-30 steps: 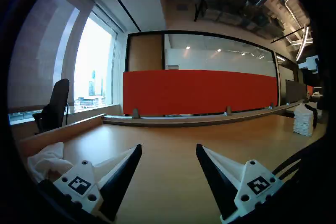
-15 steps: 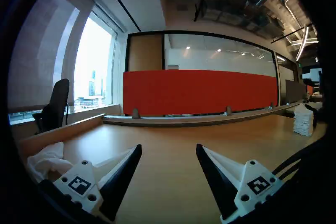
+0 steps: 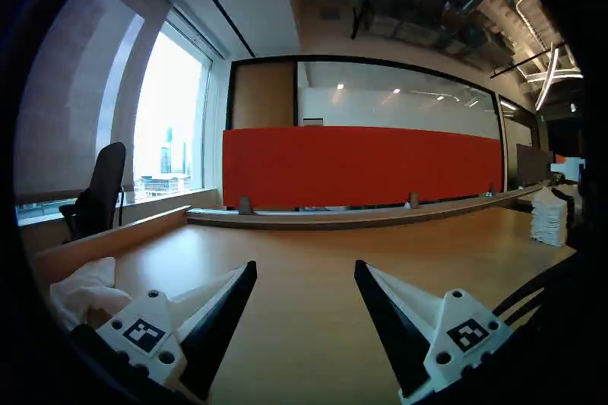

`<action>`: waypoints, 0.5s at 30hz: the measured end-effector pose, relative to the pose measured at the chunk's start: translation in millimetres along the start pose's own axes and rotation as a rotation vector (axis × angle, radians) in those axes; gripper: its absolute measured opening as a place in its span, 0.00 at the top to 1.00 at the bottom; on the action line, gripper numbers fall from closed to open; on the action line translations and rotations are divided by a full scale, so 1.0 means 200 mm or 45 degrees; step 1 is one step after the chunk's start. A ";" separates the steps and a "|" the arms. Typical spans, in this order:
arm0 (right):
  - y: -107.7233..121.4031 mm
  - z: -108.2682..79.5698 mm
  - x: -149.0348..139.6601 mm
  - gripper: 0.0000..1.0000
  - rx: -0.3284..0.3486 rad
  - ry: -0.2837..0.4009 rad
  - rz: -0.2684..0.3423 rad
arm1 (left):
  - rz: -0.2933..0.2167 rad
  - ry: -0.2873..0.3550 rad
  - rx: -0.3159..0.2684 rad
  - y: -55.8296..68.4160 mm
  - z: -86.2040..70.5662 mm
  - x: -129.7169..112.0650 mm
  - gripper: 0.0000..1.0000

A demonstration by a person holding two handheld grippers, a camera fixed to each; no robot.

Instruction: Fold towel

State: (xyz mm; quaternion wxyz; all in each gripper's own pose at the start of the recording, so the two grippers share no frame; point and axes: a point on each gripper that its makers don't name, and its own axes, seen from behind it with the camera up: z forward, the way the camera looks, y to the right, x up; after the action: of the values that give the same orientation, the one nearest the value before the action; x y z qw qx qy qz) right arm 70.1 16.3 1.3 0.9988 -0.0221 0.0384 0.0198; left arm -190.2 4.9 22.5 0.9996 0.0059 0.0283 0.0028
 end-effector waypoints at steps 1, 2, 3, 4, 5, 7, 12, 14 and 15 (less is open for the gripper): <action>0.00 0.00 -0.02 0.00 0.000 -0.003 0.003 | 0.000 0.000 0.000 0.00 0.00 0.00 0.05; 0.01 0.00 -0.04 0.00 0.000 -0.007 0.005 | 0.000 0.000 0.000 0.00 0.00 0.00 0.05; 0.01 0.00 -0.06 0.00 0.000 -0.010 0.007 | 0.000 0.000 0.000 0.00 0.00 0.00 0.05; 0.01 0.00 -0.07 0.00 0.001 -0.014 0.005 | 0.000 0.000 0.000 0.00 0.00 0.00 0.05; 0.02 0.00 -0.09 0.00 0.002 -0.018 0.003 | 0.000 0.000 0.000 0.00 0.00 0.00 0.05; 0.02 0.00 -0.12 0.00 0.001 -0.025 -0.005 | 0.000 0.000 0.000 0.00 0.00 0.00 0.05; 0.03 0.01 -0.20 0.00 0.002 -0.040 -0.024 | 0.000 0.000 0.000 0.00 0.00 0.00 0.05; 0.03 0.01 -0.22 0.00 0.009 -0.043 -0.027 | 0.000 0.000 0.000 0.00 0.00 0.00 0.05; 0.03 0.01 -0.23 0.00 0.013 -0.044 -0.028 | 0.000 0.000 0.000 0.00 0.00 0.00 0.05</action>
State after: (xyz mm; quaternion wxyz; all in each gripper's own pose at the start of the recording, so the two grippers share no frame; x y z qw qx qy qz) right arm 24.9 20.6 6.5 0.9996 -0.0173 0.0210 0.0092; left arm -190.2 4.8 21.9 0.9996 0.0060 0.0283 0.0029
